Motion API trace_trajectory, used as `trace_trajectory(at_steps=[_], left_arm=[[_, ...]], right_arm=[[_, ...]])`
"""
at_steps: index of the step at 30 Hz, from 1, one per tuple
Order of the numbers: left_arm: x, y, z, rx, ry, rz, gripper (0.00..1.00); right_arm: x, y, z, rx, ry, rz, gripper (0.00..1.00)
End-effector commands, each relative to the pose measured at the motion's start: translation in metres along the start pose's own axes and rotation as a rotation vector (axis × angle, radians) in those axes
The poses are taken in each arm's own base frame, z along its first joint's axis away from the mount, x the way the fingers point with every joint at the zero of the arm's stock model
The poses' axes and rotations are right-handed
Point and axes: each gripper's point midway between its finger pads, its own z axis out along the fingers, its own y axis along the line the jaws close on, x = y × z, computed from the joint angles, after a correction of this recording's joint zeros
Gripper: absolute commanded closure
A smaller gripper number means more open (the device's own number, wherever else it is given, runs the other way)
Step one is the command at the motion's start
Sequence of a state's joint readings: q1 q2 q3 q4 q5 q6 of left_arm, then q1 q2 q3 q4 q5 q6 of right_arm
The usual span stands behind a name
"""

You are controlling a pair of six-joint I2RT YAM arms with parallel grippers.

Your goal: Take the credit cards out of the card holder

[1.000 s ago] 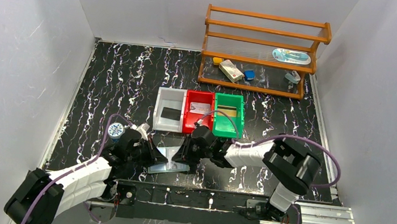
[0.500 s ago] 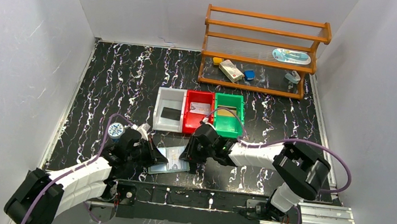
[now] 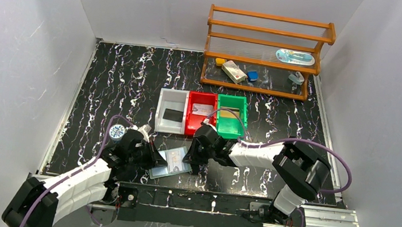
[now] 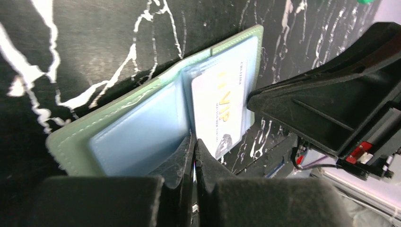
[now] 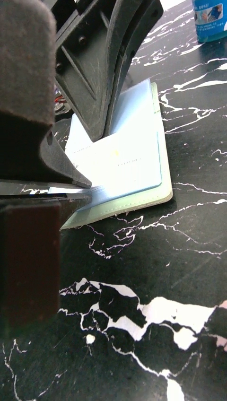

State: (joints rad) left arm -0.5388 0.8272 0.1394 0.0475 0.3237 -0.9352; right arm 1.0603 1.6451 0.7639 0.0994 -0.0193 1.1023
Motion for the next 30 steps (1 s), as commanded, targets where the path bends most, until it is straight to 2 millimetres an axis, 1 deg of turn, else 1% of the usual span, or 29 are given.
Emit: trace_trajectory(at_steps=[1, 3, 5, 7, 8, 9, 10, 12, 13, 15, 17, 19, 20, 23, 26, 28, 30], left_arm=[[-0.007, 0.013, -0.009, -0.118, -0.030, 0.014, 1.00], [-0.010, 0.018, -0.015, -0.161, -0.043, 0.017, 1.00], [-0.014, 0.020, -0.021, -0.196, -0.065, 0.023, 1.00], [-0.024, 0.019, -0.028, -0.224, -0.105, 0.035, 1.00], [-0.030, 0.014, -0.030, -0.219, -0.127, 0.040, 0.87], [-0.036, 0.010, -0.032, -0.222, -0.147, 0.053, 0.71], [-0.043, 0.006, -0.034, -0.234, -0.163, 0.068, 0.57], [-0.057, 0.003, -0.036, -0.279, -0.183, 0.109, 0.45], [-0.063, 0.003, -0.035, -0.304, -0.189, 0.130, 0.41], [-0.075, 0.004, -0.032, -0.358, -0.192, 0.173, 0.38], [-0.083, 0.006, -0.028, -0.405, -0.186, 0.206, 0.37], [-0.084, 0.008, -0.021, -0.416, -0.163, 0.221, 0.35], [-0.083, 0.009, -0.016, -0.411, -0.153, 0.222, 0.34], [-0.075, 0.017, -0.006, -0.419, -0.103, 0.203, 0.33], [-0.061, 0.025, -0.002, -0.416, -0.050, 0.185, 0.33], [-0.052, 0.027, -0.001, -0.403, -0.023, 0.169, 0.33], [-0.044, 0.025, -0.002, -0.365, -0.012, 0.151, 0.34]], right_arm=[[-0.009, -0.020, 0.003, 0.108, -0.038, -0.010, 0.84], [-0.010, -0.024, 0.004, 0.117, -0.038, -0.006, 0.84], [-0.011, -0.024, 0.003, 0.117, -0.041, -0.009, 0.84], [-0.014, -0.020, 0.000, 0.109, -0.046, -0.017, 0.84], [-0.016, -0.014, -0.003, 0.091, -0.050, -0.031, 0.83], [-0.018, -0.009, -0.006, 0.080, -0.052, -0.042, 0.82], [-0.020, -0.003, -0.011, 0.065, -0.057, -0.055, 0.81], [-0.025, 0.009, -0.020, 0.037, -0.066, -0.088, 0.77], [-0.026, 0.015, -0.024, 0.016, -0.064, -0.100, 0.75], [-0.022, 0.024, -0.031, -0.029, -0.046, -0.111, 0.71], [-0.013, 0.031, -0.035, -0.087, -0.016, -0.101, 0.67], [-0.001, 0.035, -0.037, -0.147, 0.008, -0.086, 0.61], [0.007, 0.032, -0.036, -0.162, 0.024, -0.072, 0.59], [0.021, 0.030, -0.032, -0.193, 0.058, -0.036, 0.56], [0.031, 0.021, -0.023, -0.175, 0.085, -0.006, 0.54], [0.035, 0.019, -0.019, -0.179, 0.097, 0.006, 0.53], [0.035, 0.014, -0.015, -0.157, 0.093, 0.022, 0.51]])
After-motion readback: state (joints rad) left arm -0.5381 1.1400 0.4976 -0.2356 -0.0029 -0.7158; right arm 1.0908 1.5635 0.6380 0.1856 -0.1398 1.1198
